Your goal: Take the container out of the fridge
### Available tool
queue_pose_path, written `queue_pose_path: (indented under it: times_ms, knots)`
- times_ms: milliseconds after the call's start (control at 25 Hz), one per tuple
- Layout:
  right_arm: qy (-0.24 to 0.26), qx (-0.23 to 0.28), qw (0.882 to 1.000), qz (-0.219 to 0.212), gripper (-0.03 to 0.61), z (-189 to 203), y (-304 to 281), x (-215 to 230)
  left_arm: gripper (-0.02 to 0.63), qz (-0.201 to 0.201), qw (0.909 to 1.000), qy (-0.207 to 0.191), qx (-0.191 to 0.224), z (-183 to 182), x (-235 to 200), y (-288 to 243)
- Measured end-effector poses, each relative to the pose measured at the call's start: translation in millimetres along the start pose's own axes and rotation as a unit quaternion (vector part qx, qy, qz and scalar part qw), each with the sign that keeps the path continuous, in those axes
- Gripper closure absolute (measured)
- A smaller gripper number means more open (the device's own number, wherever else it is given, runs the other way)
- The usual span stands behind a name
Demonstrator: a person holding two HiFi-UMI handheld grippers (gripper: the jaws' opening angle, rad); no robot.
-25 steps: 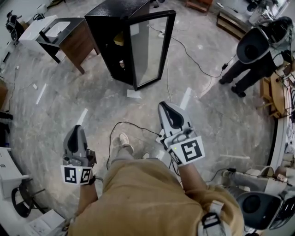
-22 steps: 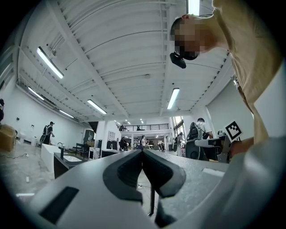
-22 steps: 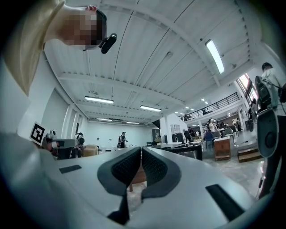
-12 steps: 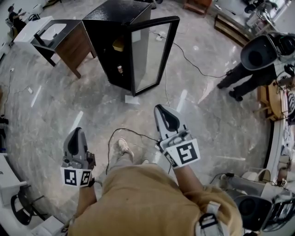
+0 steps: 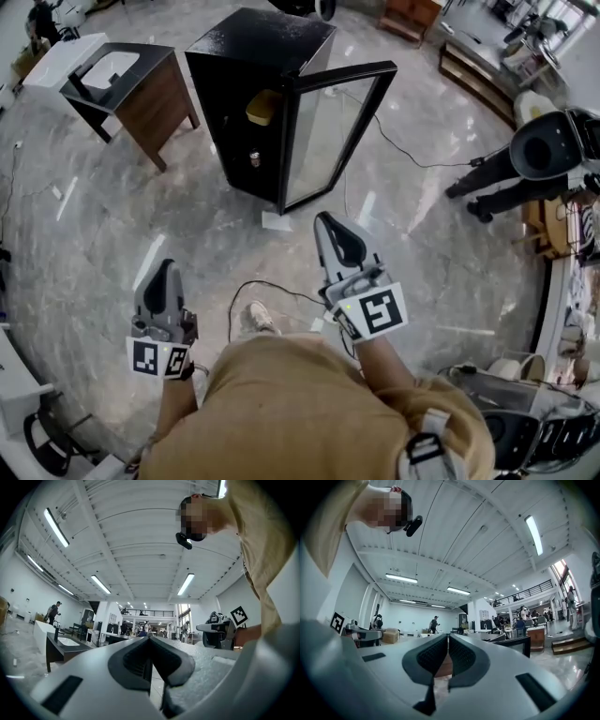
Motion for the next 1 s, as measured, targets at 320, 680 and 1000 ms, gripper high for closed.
queue_pose_path:
  times_ms: [320, 680, 1000]
  knots:
    - [0.010, -0.017, 1.000, 0.019, 0.572, 10, -59, -28, 0.612, 0.043, 0.9987, 0.026, -0.010, 19, -74, -33]
    - [0.027, -0.033, 0.998, 0.048, 0.572, 4, -65, -19, 0.612, 0.097, 0.9929, 0.066, -0.018, 38, -71, -66]
    - [0.023, -0.003, 0.999, 0.038, 0.572, -1, -82, -13, 0.612, 0.111, 0.9915, 0.062, -0.023, 40, -61, -80]
Point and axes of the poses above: the fingertips, and each gripper's own axes: y backward along the fingers, x to its right, z out of its underside, the point moved 6 cm from there along y, backward along the fingers, and after that the axes turned 2 degrees about x, right-handed, at the moved point
